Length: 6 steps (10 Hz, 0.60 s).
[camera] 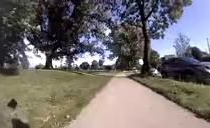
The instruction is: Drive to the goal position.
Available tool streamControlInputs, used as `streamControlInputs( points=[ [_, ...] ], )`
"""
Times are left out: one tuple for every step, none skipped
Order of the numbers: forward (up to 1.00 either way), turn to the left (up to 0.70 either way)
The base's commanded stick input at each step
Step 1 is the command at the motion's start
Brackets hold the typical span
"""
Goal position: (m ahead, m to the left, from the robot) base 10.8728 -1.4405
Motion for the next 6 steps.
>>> streamControlInputs(
  points=[
    [1.0,0.0],
    [1.0,0.0],
    [1.0,0.0],
    [1.0,0.0],
    [1.0,0.0],
    [1.0,0.0]
  ],
)
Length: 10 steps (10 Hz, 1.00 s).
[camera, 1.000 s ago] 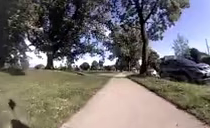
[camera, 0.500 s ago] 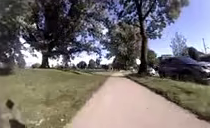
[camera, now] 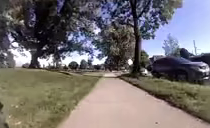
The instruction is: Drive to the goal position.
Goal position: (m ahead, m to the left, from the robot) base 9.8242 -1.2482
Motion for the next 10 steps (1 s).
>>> streamControlInputs(
  points=[
    [1.0,0.0],
    [1.0,0.0],
    [1.0,0.0],
    [1.0,0.0],
    [1.0,0.0],
    [1.0,0.0],
    [1.0,0.0],
    [1.0,0.0],
    [1.0,0.0],
    [1.0,0.0]
  ],
)
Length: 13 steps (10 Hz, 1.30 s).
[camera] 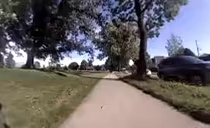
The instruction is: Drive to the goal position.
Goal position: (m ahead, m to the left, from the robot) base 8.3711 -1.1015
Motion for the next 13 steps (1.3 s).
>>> streamControlInputs(
  points=[
    [1.0,0.0],
    [1.0,0.0],
    [1.0,0.0],
    [1.0,0.0],
    [1.0,0.0],
    [1.0,0.0],
    [1.0,0.0],
    [1.0,0.0],
    [1.0,0.0],
    [1.0,0.0],
    [1.0,0.0],
    [1.0,0.0],
    [1.0,0.01]
  ],
)
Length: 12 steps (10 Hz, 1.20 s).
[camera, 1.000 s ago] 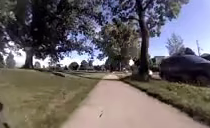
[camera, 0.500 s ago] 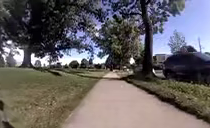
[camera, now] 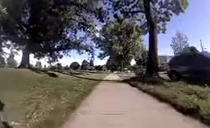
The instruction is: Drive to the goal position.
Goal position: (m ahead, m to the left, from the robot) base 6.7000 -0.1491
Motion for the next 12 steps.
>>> streamControlInputs(
  points=[
    [1.0,0.02],
    [1.0,0.02],
    [1.0,0.01],
    [1.0,0.0],
    [1.0,0.01],
    [1.0,0.01],
    [1.0,0.01],
    [1.0,0.01],
    [1.0,0.0],
    [1.0,0.01],
    [1.0,0.01],
    [1.0,0.01]
  ],
)
